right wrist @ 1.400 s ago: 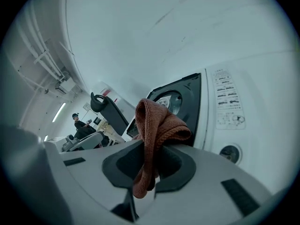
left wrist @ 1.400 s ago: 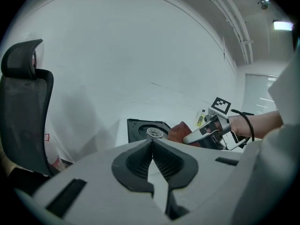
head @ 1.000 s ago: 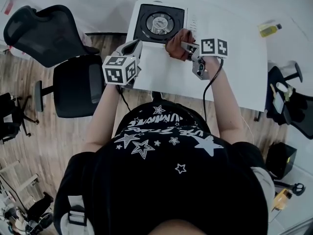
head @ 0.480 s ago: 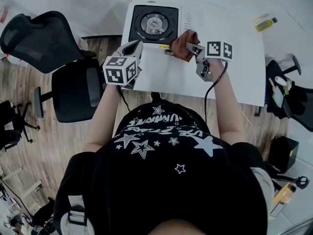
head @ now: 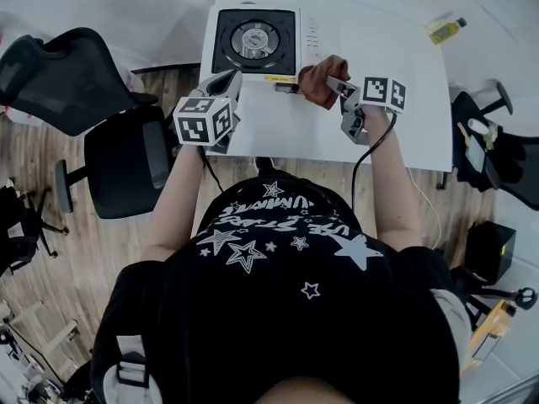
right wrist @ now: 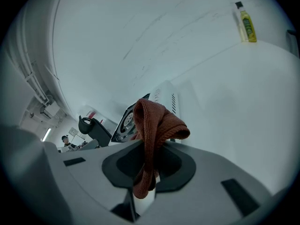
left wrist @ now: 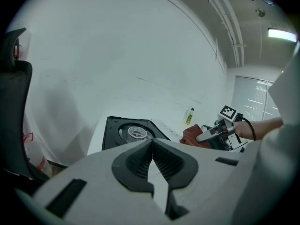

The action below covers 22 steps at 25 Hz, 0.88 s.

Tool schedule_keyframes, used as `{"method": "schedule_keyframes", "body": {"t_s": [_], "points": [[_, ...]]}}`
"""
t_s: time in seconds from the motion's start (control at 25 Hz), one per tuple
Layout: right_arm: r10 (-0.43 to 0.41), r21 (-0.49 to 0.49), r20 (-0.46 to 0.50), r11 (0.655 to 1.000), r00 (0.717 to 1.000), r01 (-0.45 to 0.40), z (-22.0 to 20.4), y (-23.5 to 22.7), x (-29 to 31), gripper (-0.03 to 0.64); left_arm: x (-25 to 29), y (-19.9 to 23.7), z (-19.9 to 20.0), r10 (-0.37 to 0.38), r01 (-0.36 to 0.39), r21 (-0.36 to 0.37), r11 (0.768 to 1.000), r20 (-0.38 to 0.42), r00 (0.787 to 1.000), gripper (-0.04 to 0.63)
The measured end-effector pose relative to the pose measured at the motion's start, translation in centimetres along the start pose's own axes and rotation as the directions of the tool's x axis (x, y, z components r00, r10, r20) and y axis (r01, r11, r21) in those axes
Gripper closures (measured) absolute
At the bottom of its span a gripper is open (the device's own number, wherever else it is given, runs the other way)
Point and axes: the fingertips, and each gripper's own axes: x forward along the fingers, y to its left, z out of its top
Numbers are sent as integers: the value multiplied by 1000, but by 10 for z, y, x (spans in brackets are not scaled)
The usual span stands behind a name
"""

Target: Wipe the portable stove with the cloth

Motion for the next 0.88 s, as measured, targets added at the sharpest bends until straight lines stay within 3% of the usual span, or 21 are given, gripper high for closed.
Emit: {"method": "schedule_keyframes", "body": {"t_s": [0.52, 0.88], "points": [[27, -27, 34, 999, 999, -26, -3, 23, -19, 560, -32, -11, -9, 16, -16, -4, 1000, 8, 1000, 586], [62, -49, 54, 997, 997, -59, -33, 54, -32, 560, -63, -11, -31, 7, -7, -16, 1000, 0, 1000, 586]]}}
